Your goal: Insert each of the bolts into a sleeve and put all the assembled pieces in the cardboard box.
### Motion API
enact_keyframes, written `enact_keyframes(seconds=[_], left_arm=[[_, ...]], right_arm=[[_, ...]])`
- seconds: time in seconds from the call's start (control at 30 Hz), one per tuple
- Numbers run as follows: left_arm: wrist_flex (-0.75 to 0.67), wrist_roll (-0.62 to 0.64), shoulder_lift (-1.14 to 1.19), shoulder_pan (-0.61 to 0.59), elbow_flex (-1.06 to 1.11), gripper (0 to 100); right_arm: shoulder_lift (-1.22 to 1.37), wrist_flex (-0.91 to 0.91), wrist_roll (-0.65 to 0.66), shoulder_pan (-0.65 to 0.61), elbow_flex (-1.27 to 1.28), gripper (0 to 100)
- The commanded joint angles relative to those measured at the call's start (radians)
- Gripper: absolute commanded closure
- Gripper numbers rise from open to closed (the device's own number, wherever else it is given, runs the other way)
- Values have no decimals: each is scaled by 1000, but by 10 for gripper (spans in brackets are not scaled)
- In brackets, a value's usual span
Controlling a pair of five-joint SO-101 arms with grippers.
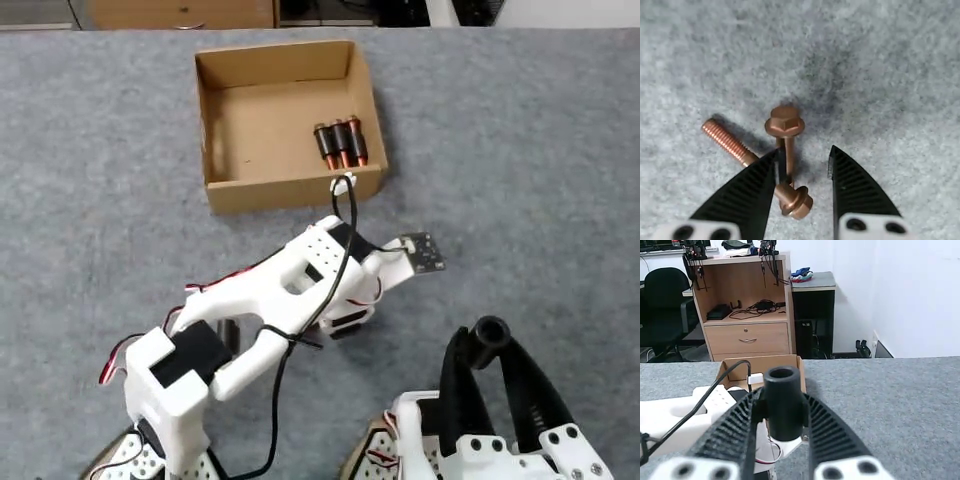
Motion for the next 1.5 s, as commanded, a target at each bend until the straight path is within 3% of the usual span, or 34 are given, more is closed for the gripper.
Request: enact_keyframes(seconds=[0.0, 0.23, 0.63, 0.8, 1.13, 1.27, 1.47], left_arm=[[-11, -35, 18, -31, -11, 847], [-17, -78, 31, -80, -14, 847], [-130, -87, 33, -61, 3, 849], [-138, -87, 33, -63, 58, 976], [-137, -84, 22, -75, 86, 981], [-84, -35, -1, -86, 40, 981], [147, 68, -143, -118, -167, 981]], right_arm=[[8, 12, -11, 18, 1, 997], [5, 11, -9, 18, 27, 997], [4, 9, -9, 18, 31, 997], [4, 9, -9, 18, 31, 997], [4, 8, -9, 18, 31, 997], [4, 6, -9, 18, 31, 997], [4, 6, -14, 18, 31, 997]])
